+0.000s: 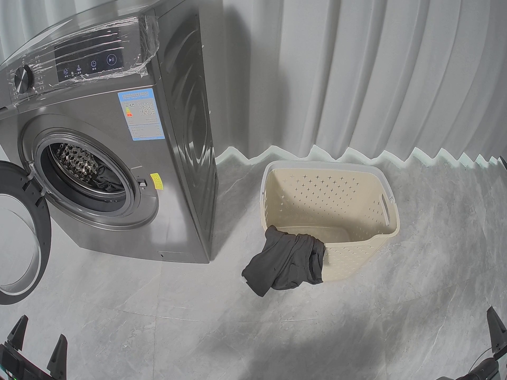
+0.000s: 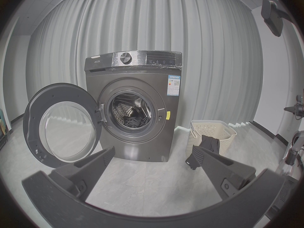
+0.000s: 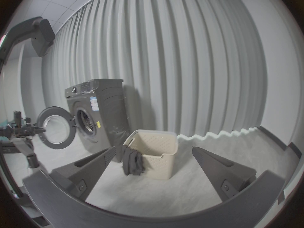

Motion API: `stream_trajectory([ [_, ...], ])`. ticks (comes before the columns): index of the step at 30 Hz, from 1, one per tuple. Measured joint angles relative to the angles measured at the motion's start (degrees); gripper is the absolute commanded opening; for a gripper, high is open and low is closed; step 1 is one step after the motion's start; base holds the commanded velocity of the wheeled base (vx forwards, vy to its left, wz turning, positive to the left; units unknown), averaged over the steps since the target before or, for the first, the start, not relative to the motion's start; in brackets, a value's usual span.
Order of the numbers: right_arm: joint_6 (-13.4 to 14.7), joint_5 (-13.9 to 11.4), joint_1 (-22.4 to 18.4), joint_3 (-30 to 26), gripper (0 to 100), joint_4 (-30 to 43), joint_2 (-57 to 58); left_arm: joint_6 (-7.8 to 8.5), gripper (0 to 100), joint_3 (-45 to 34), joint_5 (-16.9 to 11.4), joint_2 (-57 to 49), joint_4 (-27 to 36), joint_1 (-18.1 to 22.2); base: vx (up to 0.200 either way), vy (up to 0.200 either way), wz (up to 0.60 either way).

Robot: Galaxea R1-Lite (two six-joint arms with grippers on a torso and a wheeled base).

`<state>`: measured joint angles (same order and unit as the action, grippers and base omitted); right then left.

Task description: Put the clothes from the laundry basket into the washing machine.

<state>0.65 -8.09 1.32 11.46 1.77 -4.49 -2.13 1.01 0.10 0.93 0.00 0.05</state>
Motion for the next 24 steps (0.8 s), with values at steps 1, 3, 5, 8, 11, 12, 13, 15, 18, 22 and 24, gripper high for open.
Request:
stream_trajectory([
  [1,0.1,-1.4,0.4,0.9,100,0.4,-1.6,0.02,100,0.0,0.0,0.0,0.0,0.0,0.0,0.0,0.0],
  [3,0.4,-3.4,0.9,1.9,100,0.7,-5.2,0.02,100,0.0,0.0,0.0,0.0,0.0,0.0,0.0,0.0],
  [5,0.7,-5.0,1.3,2.6,100,0.0,-9.8,0.04,100,0.0,0.0,0.0,0.0,0.0,0.0,0.0,0.0],
  [8,1.0,-6.5,2.2,3.1,100,-2.8,-17.6,0.04,100,0.0,0.0,0.0,0.0,0.0,0.0,0.0,0.0],
  [11,1.6,-7.5,3.4,3.3,100,-6.3,-25.1,0.04,100,0.0,0.0,0.0,0.0,0.0,0.0,0.0,0.0],
  [12,1.8,-7.7,3.9,3.4,100,-7.6,-27.6,0.04,100,0.0,0.0,0.0,0.0,0.0,0.0,0.0,0.0],
  [13,2.1,-8.0,4.4,3.4,100,-9.0,-30.5,0.02,100,0.0,0.0,0.0,0.0,0.0,0.0,0.0,0.0],
  [15,2.7,-8.3,5.5,3.5,100,-12.1,-35.9,0.04,100,0.0,0.0,0.0,0.0,0.0,0.0,0.0,0.0],
  [18,3.6,-8.3,7.4,3.7,100,-17.4,-44.8,0.02,100,0.0,0.0,0.0,0.0,0.0,0.0,0.0,0.0],
  [22,5.5,-6.7,10.5,3.9,100,-25.1,-55.9,0.04,100,0.0,0.0,0.0,0.0,0.0,0.0,0.0,0.0],
  [24,6.7,-5.4,12.4,4.1,100,-29.7,-61.5,0.04,100,0.0,0.0,0.0,0.0,0.0,0.0,0.0,0.0],
])
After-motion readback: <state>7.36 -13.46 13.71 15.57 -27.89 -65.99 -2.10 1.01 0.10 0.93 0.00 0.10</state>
